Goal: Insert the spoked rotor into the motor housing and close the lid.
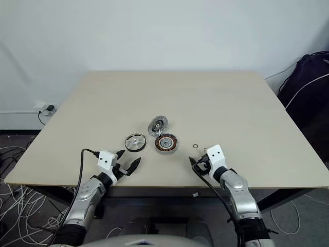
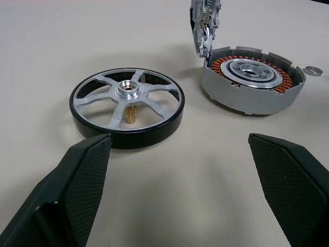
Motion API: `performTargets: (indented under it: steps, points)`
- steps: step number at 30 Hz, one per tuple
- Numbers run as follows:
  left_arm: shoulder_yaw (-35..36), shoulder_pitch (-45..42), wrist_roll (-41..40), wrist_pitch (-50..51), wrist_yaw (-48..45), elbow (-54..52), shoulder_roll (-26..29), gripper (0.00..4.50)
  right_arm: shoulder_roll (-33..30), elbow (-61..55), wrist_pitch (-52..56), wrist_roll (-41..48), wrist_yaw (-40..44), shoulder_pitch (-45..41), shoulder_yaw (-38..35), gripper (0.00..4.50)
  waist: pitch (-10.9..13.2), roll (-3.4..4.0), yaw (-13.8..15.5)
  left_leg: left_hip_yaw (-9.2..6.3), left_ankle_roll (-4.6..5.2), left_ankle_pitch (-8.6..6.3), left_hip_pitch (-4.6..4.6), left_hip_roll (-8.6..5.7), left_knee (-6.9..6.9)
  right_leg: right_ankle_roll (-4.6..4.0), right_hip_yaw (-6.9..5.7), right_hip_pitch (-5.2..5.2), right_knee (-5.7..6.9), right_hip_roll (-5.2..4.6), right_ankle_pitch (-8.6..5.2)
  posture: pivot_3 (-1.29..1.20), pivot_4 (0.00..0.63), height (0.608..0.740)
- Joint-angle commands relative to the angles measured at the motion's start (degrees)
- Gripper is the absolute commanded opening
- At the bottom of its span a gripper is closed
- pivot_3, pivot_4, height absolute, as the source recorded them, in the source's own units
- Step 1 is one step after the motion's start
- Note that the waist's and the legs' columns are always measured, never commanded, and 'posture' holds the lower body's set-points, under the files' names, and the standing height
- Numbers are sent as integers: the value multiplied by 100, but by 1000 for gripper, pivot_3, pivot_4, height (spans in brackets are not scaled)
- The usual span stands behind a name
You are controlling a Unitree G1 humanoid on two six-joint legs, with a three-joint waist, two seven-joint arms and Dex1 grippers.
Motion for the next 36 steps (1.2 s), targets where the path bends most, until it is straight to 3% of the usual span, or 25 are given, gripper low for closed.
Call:
performTargets:
  steps: [1, 15, 36]
  points:
    - [5, -102, -34, -79, -4, -106, -3, 4500, 50, 22, 33, -146, -117, -273, 100, 4474, 0, 0, -1, 0, 0, 0, 0, 0, 0, 0, 0, 0, 0, 0, 0, 0, 0, 740]
    - [14, -135, -34, -90, 8, -54, -14, 4500, 239, 849, 277, -258, -269, -1162, 148, 4474, 0, 0, -9, 0, 1, 1, 0, -1, 0, 0, 0, 6, 0, 1, 1, 0, 0, 740]
    - [7, -122, -45, -64, 57, -116, -34, 4500, 348, 2913, -389, -232, -279, -2196, 10, 4474, -2, 3, -109, -1, 4, 3, 7, -2, -1, 1, 1, 15, 2, 2, 3, 0, 0, 740]
